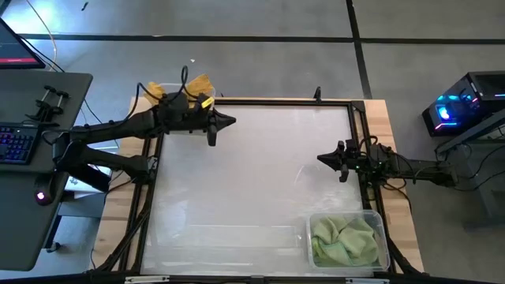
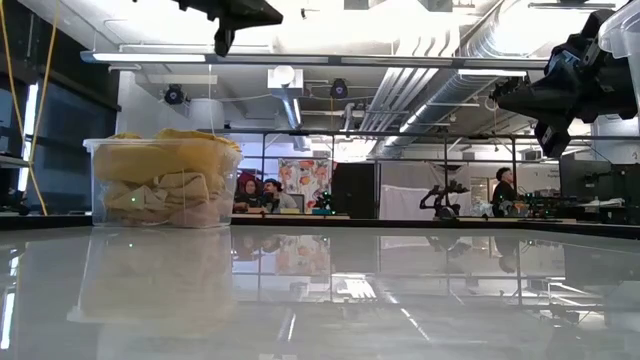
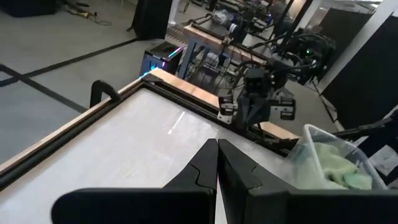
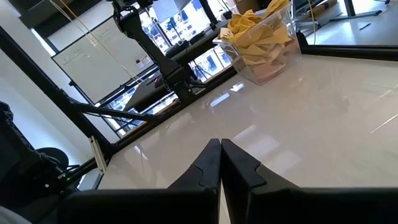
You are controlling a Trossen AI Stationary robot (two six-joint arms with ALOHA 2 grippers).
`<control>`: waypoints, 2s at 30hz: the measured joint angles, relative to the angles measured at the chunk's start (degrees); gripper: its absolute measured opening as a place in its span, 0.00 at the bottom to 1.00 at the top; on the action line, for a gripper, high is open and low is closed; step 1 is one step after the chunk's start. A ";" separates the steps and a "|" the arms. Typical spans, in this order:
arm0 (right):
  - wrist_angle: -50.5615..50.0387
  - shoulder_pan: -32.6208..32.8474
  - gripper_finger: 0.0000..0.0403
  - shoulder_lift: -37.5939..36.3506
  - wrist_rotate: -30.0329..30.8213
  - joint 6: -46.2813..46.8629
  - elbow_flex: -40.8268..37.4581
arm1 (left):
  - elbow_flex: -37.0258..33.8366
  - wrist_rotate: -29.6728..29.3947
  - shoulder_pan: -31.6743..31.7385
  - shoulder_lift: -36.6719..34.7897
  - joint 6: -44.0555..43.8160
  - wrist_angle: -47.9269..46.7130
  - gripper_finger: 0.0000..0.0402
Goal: Sort towels by color in basket
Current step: Return to Home Position
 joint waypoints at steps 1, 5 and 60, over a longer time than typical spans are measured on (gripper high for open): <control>0.00 0.00 0.00 0.00 0.00 0.01 0.00 | 0.02 0.02 0.17 -0.06 -0.01 -0.17 0.00; -0.02 0.00 0.00 0.00 0.00 0.01 0.02 | -1.21 -0.34 -0.86 -0.42 -3.75 0.61 0.00; -0.07 -0.02 0.00 0.09 0.01 0.01 0.04 | -55.33 -3.87 -16.80 -63.60 17.58 5.71 0.00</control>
